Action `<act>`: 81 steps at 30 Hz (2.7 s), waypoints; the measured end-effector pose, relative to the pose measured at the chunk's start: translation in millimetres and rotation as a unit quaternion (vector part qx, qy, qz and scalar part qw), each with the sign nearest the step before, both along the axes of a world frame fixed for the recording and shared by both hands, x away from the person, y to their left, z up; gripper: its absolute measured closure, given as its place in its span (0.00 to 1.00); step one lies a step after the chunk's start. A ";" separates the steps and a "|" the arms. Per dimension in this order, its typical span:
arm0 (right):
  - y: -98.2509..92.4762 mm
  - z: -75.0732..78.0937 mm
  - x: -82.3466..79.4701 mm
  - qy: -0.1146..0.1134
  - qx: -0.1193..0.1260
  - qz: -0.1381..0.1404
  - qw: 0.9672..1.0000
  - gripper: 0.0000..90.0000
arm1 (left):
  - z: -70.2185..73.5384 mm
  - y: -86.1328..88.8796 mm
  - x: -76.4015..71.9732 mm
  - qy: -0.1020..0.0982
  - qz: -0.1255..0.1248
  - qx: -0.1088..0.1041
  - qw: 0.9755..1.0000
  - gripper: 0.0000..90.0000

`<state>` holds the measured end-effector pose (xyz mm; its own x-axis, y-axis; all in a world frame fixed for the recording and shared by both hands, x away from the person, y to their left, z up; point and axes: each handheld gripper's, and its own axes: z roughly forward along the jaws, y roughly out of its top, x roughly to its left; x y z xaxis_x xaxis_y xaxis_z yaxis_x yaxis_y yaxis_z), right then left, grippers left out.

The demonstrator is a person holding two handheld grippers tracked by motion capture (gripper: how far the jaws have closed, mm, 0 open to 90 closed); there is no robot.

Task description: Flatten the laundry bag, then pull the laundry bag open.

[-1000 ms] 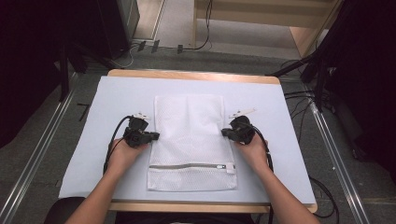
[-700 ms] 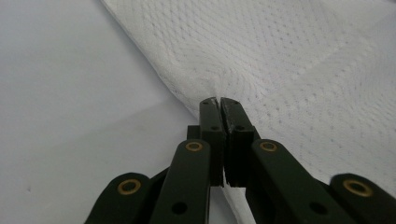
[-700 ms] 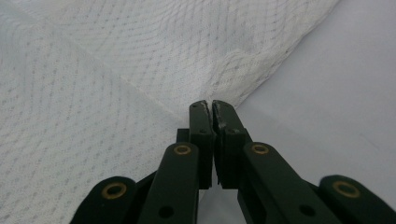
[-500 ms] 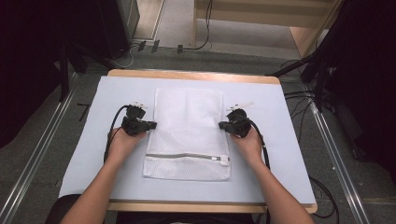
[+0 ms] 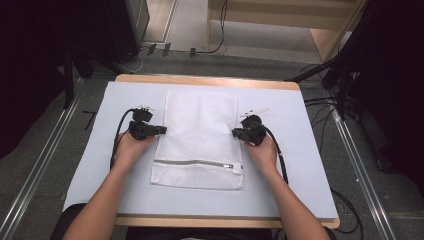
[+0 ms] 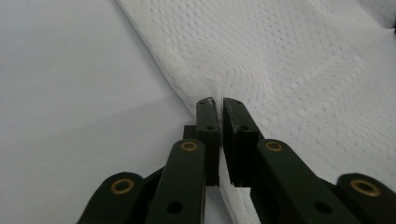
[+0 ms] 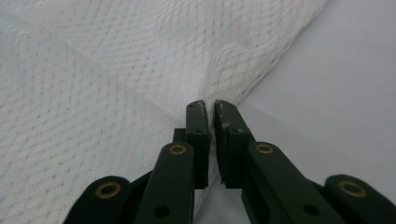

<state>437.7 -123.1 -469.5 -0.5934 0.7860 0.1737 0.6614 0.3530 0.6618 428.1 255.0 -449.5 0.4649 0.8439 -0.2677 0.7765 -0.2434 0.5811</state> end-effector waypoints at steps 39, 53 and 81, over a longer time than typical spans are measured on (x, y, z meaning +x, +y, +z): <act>-24.5 30.8 -47.0 -0.008 0.055 0.041 0.998 0.62 | 37.5 -18.2 -37.8 -0.030 -0.080 -0.010 0.996 0.46; -26.1 27.1 -81.6 -0.003 0.048 0.067 0.997 0.70 | 42.7 -46.2 -50.7 -0.039 -0.117 -0.006 0.992 0.46; -24.7 9.0 -94.7 0.040 0.031 0.107 0.993 1.00 | 40.7 -100.2 -60.4 -0.024 -0.188 -0.017 0.982 0.57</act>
